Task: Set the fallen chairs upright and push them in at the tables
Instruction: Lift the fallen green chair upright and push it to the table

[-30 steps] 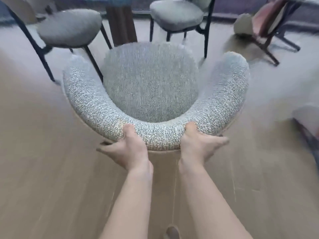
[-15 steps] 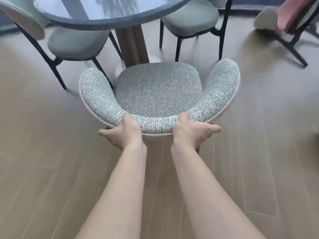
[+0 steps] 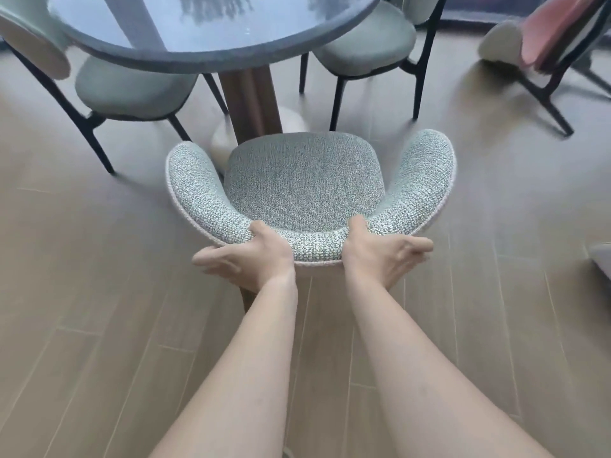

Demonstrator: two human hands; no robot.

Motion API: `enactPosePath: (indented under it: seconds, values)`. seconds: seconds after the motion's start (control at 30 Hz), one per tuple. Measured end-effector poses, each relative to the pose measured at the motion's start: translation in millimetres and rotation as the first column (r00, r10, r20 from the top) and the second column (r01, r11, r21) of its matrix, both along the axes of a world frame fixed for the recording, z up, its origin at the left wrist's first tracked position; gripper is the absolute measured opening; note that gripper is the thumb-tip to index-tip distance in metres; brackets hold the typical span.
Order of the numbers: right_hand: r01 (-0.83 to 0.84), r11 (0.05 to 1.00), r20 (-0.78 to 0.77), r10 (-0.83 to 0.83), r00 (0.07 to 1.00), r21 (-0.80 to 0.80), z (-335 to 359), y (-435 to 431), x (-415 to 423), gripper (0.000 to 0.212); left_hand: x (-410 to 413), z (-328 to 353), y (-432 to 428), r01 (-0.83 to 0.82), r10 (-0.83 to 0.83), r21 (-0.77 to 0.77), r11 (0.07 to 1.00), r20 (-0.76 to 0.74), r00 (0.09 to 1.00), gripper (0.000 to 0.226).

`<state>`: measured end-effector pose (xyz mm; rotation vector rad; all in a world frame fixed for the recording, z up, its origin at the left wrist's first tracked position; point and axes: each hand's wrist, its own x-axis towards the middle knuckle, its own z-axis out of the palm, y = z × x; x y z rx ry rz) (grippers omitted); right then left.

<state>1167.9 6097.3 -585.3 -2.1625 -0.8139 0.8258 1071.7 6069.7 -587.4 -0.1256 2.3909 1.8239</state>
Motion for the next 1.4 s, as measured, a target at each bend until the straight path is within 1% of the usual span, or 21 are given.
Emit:
enactPosePath:
  seconds: [0.03,0.1,0.13,0.17,0.2,0.27,0.3,0.33,0.37,0.4,0.47,0.53,0.57,0.63,0.73,0.83,0.9,1.03,1.17,1.3,1.4]
  values:
    - [-0.066,0.998,0.136,0.069,0.988,-0.025,2,-2,4,0.079,0,2,-2,0.041,-0.049,-0.075,0.996,-0.101,0.994,0.042]
    - [-0.25,0.968,0.375,0.226,0.899,0.016,9,-10,18,0.097,-2,3,-9,0.112,-0.207,-0.287,0.951,-0.324,0.923,0.043]
    - [-0.42,0.906,0.477,0.345,0.808,0.057,13,-14,24,0.101,-5,4,-12,0.166,-0.333,-0.386,0.907,-0.421,0.843,0.042]
    - [-0.618,0.785,0.562,0.494,0.664,0.04,17,-17,30,0.099,-9,6,-15,0.245,-0.493,-0.485,0.839,-0.491,0.718,0.037]
    - [-0.779,0.626,0.596,0.644,0.48,-0.048,19,-18,36,0.094,-14,6,-19,0.337,-0.668,-0.599,0.727,-0.502,0.549,0.034]
    - [-0.892,0.314,0.543,0.834,0.094,-0.327,26,-16,46,0.091,-22,7,-31,0.435,-0.922,-0.814,0.384,-0.314,0.226,0.048]
    - [-0.878,0.196,0.504,0.862,-0.059,-0.438,29,-11,51,0.093,-25,10,-36,0.447,-0.975,-0.866,0.222,-0.187,0.122,0.063]
    - [-0.851,0.111,0.481,0.859,-0.178,-0.513,31,-4,54,0.095,-30,15,-40,0.443,-0.994,-0.89,0.108,-0.091,0.059,0.077]
    - [-0.824,0.055,0.477,0.837,-0.27,-0.563,33,4,54,0.097,-34,19,-40,0.433,-0.999,-0.901,0.037,-0.032,0.018,0.088]
    - [-0.804,0.027,0.485,0.809,-0.331,-0.594,35,12,53,0.095,-40,22,-38,0.408,-0.999,-0.912,-0.034,0.023,-0.033,0.097]
    - [-0.792,-0.01,0.51,0.76,-0.403,-0.611,34,22,50,0.084,-52,29,-27,0.29,-0.956,-0.918,-0.27,0.22,-0.192,0.107]
    - [-0.804,-0.038,0.556,0.702,-0.444,-0.593,28,30,51,0.071,-61,34,-8,0.153,-0.859,-0.867,-0.474,0.417,-0.298,0.098]
    - [-0.808,-0.063,0.563,0.685,-0.461,-0.586,25,33,53,0.065,-64,37,-2,0.127,-0.83,-0.847,-0.516,0.459,-0.317,0.087]
    - [-0.825,-0.111,0.587,0.651,-0.482,-0.554,18,40,55,0.056,-65,38,2,0.118,-0.843,-0.865,-0.487,0.431,-0.321,0.071]
    - [-0.835,-0.147,0.579,0.656,-0.484,-0.531,16,50,60,0.048,-62,40,3,0.142,-0.854,-0.866,-0.48,0.423,-0.304,0.064]
    - [-0.845,-0.167,0.6,0.636,-0.486,-0.507,14,49,61,0.045,-56,43,-2,0.181,-0.876,-0.867,-0.465,0.421,-0.234,0.053]
    - [-0.834,-0.188,0.558,0.665,-0.497,-0.519,17,47,62,0.048,-51,43,-9,0.199,-0.88,-0.861,-0.468,0.433,-0.195,0.046]
    - [-0.8,-0.26,0.527,0.637,-0.562,-0.54,16,40,70,0.048,-40,40,-33,0.205,-0.883,-0.86,-0.466,0.441,-0.16,0.048]
    - [-0.777,-0.324,0.494,0.626,-0.604,-0.54,17,38,73,0.045,-39,34,-45,0.222,-0.881,-0.853,-0.473,0.448,-0.155,0.059]
    - [-0.801,-0.342,0.573,0.565,-0.594,-0.492,19,60,69,0.039,-47,31,-29,0.225,-0.887,-0.859,-0.459,0.432,-0.163,0.068]
    - [-0.786,-0.362,0.543,0.576,-0.611,-0.501,18,92,58,0.041,-57,27,-5,0.226,-0.899,-0.872,-0.435,0.407,-0.16,0.067]
